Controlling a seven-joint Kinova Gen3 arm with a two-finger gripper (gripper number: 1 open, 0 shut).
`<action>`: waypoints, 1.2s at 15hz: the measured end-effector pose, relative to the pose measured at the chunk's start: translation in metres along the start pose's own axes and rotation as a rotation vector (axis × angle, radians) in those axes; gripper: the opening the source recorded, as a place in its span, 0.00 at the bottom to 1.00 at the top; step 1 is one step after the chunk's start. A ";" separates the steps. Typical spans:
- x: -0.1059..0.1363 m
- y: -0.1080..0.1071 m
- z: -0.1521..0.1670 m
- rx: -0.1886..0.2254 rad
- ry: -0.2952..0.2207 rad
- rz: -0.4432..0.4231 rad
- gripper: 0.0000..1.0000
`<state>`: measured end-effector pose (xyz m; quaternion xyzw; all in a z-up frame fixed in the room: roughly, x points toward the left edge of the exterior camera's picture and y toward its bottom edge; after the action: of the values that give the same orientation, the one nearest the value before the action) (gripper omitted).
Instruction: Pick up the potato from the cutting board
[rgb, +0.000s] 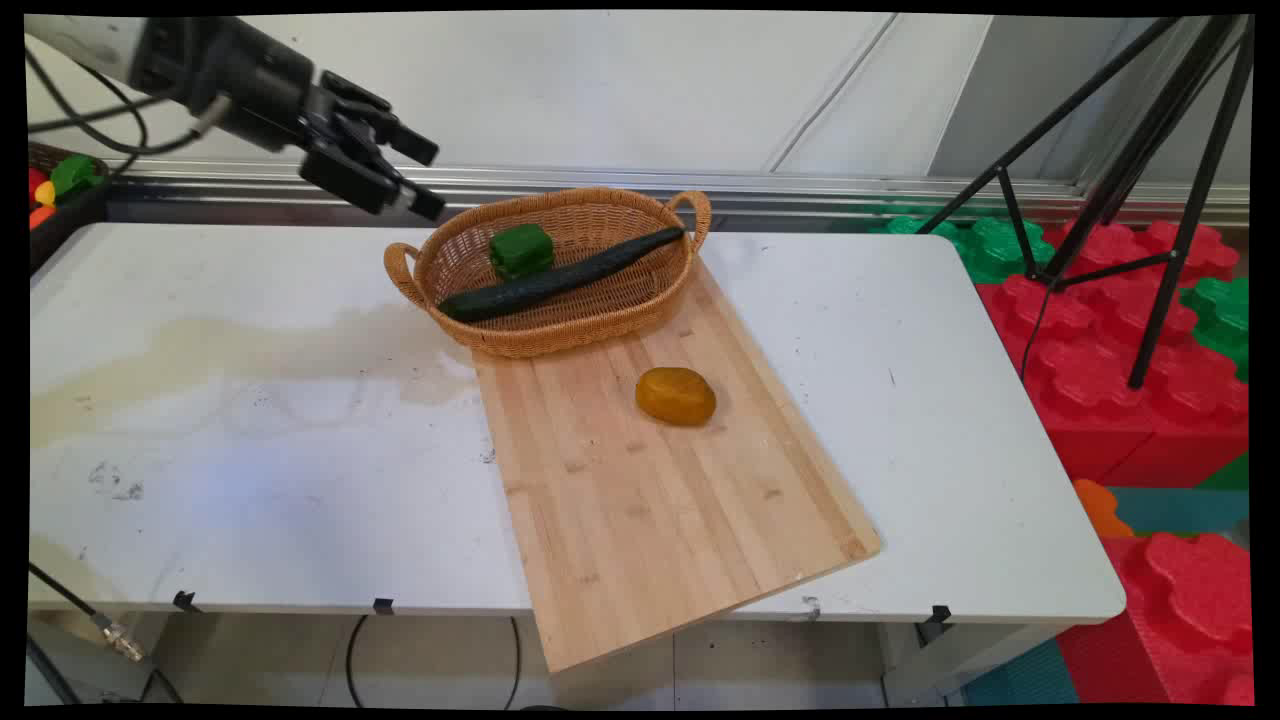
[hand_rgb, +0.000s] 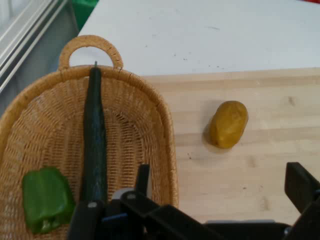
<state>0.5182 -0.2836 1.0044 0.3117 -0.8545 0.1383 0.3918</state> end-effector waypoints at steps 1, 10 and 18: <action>0.002 0.002 0.007 -0.006 -0.010 0.012 1.00; 0.026 0.032 0.097 -0.099 -0.101 0.167 1.00; 0.041 0.054 0.185 -0.163 -0.173 0.294 1.00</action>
<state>0.3552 -0.3489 0.9146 0.1617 -0.9298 0.0971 0.3162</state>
